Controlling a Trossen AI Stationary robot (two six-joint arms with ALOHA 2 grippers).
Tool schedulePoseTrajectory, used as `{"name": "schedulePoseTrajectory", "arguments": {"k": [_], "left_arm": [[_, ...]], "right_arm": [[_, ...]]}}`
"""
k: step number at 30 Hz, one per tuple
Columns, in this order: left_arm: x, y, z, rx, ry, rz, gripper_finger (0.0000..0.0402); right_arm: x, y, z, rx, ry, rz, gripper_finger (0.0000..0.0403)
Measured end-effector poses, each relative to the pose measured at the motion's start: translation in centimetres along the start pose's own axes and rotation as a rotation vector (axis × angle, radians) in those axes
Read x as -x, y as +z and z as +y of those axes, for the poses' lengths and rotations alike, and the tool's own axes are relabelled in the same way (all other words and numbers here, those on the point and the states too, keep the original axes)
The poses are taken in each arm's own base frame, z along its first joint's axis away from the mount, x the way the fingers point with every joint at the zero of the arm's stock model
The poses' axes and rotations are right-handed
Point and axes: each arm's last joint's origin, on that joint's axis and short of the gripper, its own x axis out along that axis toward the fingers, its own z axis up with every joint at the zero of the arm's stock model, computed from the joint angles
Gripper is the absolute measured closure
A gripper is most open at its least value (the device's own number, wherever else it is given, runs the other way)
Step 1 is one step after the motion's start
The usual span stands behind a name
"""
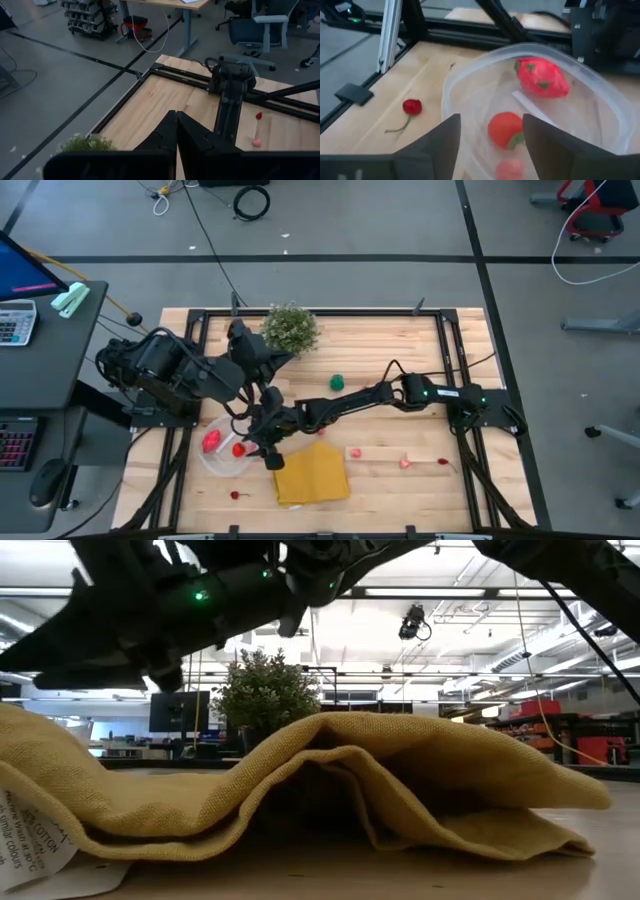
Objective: Pick and placing Produce into tupperware
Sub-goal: Put the strawberry into the transparent bin
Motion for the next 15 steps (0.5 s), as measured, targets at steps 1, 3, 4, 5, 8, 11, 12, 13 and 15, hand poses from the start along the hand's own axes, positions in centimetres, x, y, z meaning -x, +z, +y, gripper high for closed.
{"name": "schedulePoseTrajectory", "arguments": {"k": [1, 3, 4, 5, 8, 11, 12, 13, 15], "left_arm": [[0.1, -0.1, 0.0, 0.005, 0.0, 0.006, 0.0389], [0.2, -0.4, 0.0, 0.016, 0.005, 0.027, 0.0387], [0.3, -0.6, 0.0, 0.026, 0.004, 0.036, 0.0385], [0.4, -0.7, -0.1, 0.035, 0.004, 0.047, 0.0384], [0.9, -1.3, -0.2, 0.064, 0.002, 0.08, 0.0382], [1.5, -2.0, -0.6, 0.077, -0.009, 0.108, 0.0383], [1.6, -2.2, -0.8, 0.081, -0.012, 0.115, 0.0385], [1.8, -2.4, -1.0, 0.078, -0.016, 0.124, 0.0387], [2.1, -2.9, -1.8, 0.076, -0.03, 0.137, 0.0393]], "right_arm": [[0.2, 0.1, 0.0, -0.002, 0.0, 0.008, 0.0177], [1.0, 0.9, 0.2, -0.006, -0.002, 0.037, 0.0179], [1.6, 1.3, 0.3, -0.006, -0.004, 0.06, 0.0181], [2.3, 1.9, 0.3, 0.0, -0.004, 0.076, 0.0185], [5.3, 3.5, 0.9, 0.008, 0.003, 0.218, 0.02], [8.9, 4.2, 1.7, -0.021, 0.017, 0.417, 0.0214], [10.1, 4.3, 2.1, -0.035, 0.023, 0.485, 0.0218], [11.3, 4.5, 2.5, -0.046, 0.028, 0.544, 0.0222], [13.8, 5.0, 3.5, -0.061, 0.043, 0.65, 0.0228]]}}
